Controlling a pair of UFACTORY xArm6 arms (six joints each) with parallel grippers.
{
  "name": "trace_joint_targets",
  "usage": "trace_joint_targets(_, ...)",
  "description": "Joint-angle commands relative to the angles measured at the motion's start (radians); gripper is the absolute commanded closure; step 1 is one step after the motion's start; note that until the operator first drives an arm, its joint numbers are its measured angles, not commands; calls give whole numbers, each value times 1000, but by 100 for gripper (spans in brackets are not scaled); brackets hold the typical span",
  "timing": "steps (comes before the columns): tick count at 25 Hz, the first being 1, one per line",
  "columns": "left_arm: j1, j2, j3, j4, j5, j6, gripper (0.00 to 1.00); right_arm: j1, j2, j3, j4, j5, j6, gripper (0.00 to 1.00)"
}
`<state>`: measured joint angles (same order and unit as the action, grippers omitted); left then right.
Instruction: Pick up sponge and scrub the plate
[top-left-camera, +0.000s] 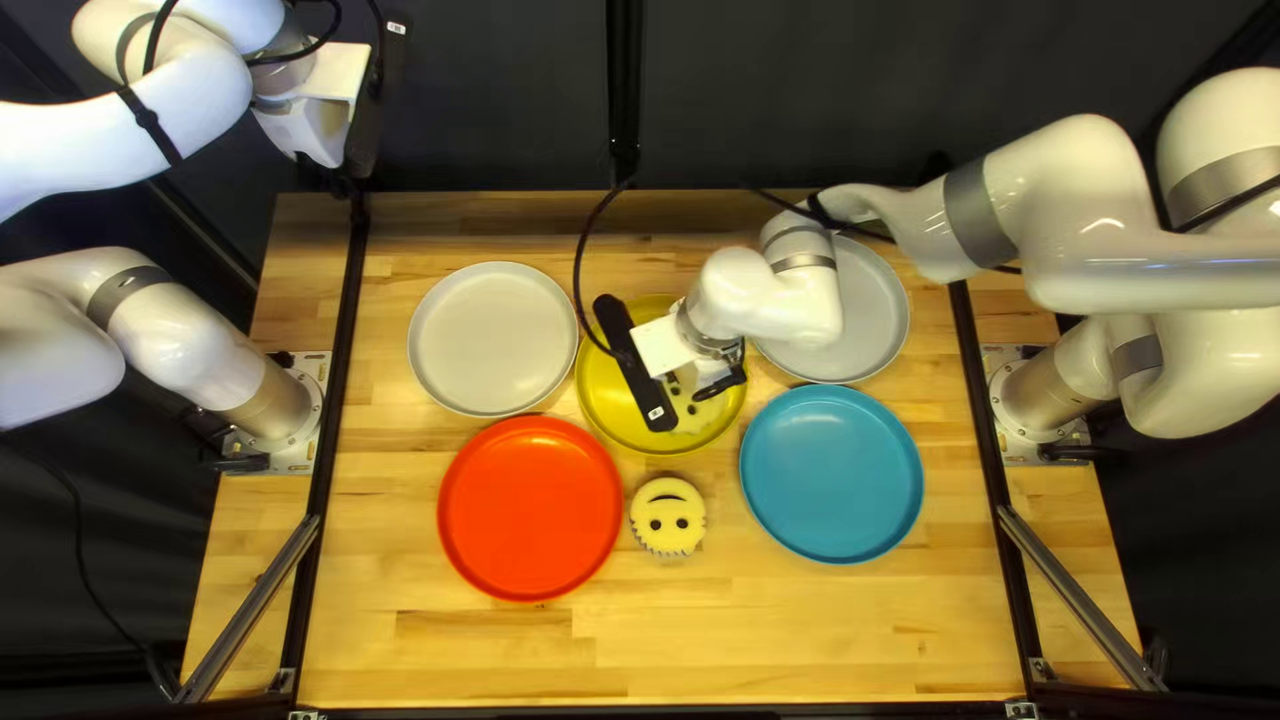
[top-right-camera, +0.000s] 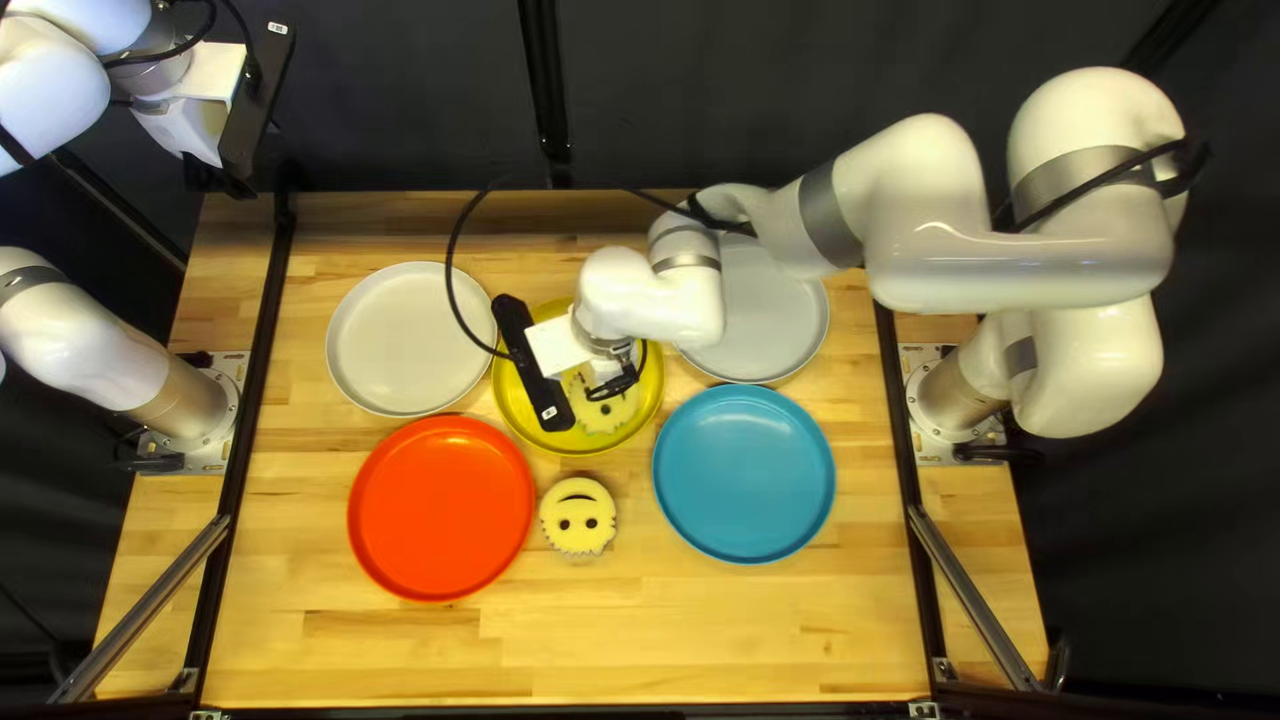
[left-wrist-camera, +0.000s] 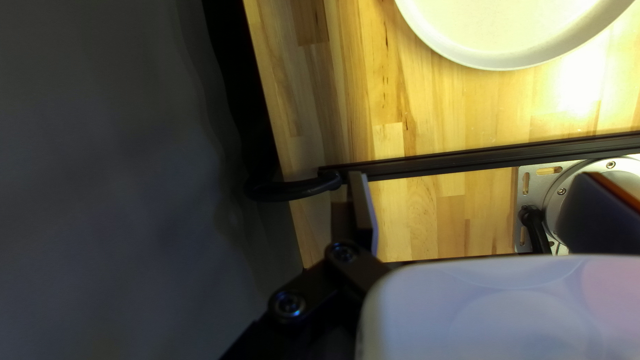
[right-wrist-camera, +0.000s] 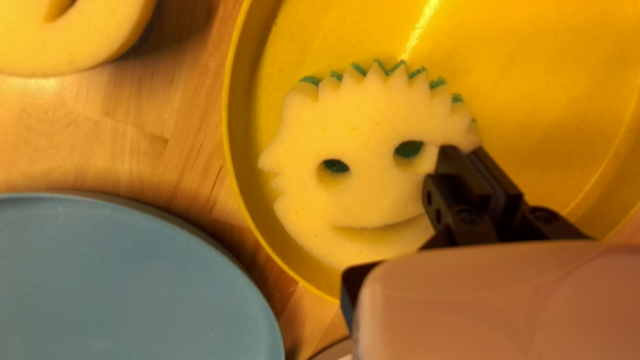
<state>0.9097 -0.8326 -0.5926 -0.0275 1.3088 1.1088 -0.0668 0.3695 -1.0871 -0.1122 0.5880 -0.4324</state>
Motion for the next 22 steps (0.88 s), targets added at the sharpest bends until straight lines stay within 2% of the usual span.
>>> trace_joint_targets(1,0,0,0,0,0,0,0,-70,76,-105,26,54,-69,100)
trace_joint_targets(4,0,0,0,0,0,0,0,-106,114,-168,46,93,-99,100)
trace_joint_targets(8,0,0,0,0,0,0,0,-100,114,-183,58,117,-84,100)
trace_joint_targets(17,0,0,0,0,0,0,0,27,64,-109,18,110,72,100)
trace_joint_targets(22,0,0,0,0,0,0,0,56,103,-176,7,154,112,100)
